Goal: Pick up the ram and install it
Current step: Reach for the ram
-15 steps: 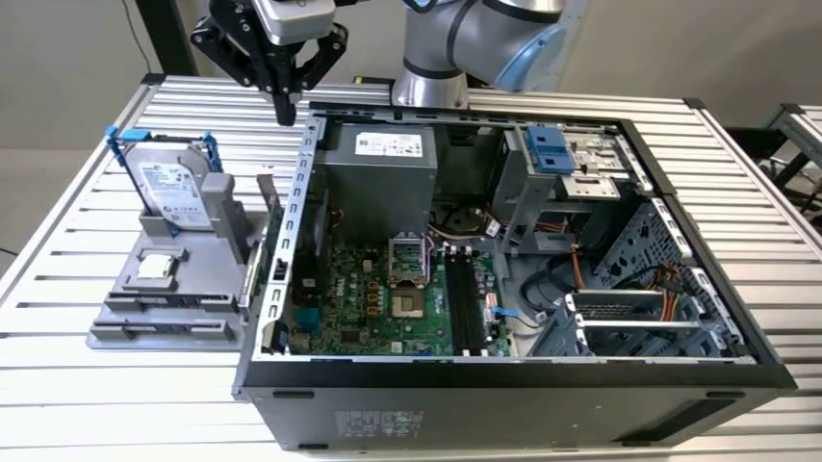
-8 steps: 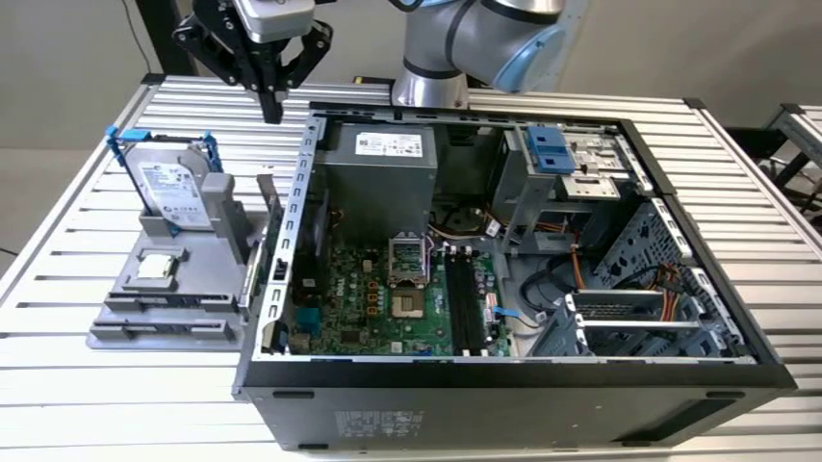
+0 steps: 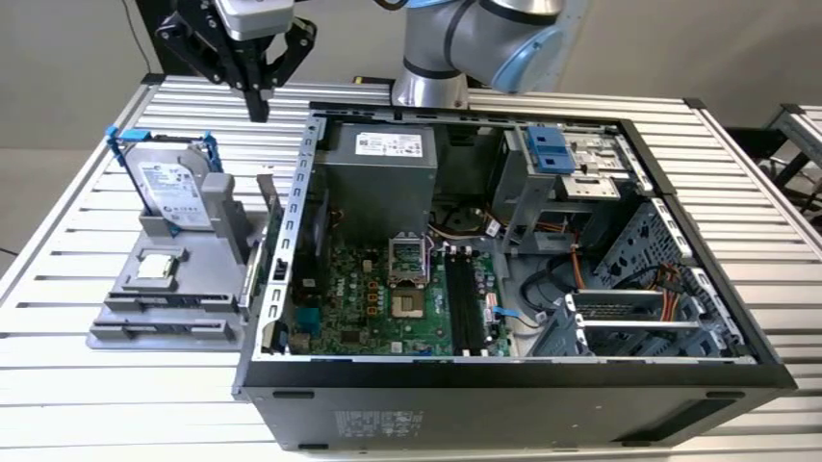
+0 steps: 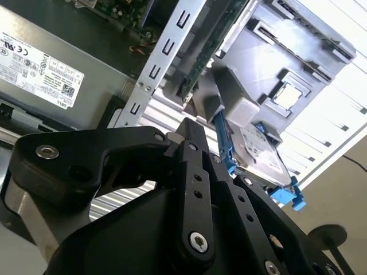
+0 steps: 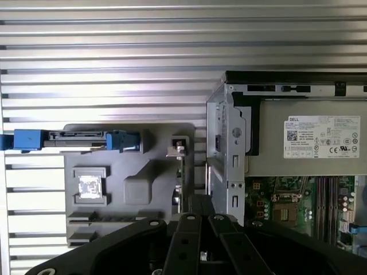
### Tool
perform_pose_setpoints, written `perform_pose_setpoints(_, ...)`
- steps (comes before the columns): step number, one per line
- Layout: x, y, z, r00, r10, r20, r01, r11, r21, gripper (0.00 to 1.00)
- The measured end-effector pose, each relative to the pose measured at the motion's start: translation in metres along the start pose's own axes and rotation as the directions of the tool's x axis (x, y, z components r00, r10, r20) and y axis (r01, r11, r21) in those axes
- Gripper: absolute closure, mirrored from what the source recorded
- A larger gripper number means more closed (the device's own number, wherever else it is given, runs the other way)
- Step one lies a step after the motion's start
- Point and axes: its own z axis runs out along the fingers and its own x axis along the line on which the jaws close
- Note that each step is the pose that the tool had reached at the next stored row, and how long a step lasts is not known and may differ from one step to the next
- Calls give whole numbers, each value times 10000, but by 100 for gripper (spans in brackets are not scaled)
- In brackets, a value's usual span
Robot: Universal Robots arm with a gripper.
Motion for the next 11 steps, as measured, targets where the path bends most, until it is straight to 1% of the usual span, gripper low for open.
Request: perform_pose_setpoints(11, 184, 23, -2, 10000, -71, -5, 71, 10000, -1, 100)
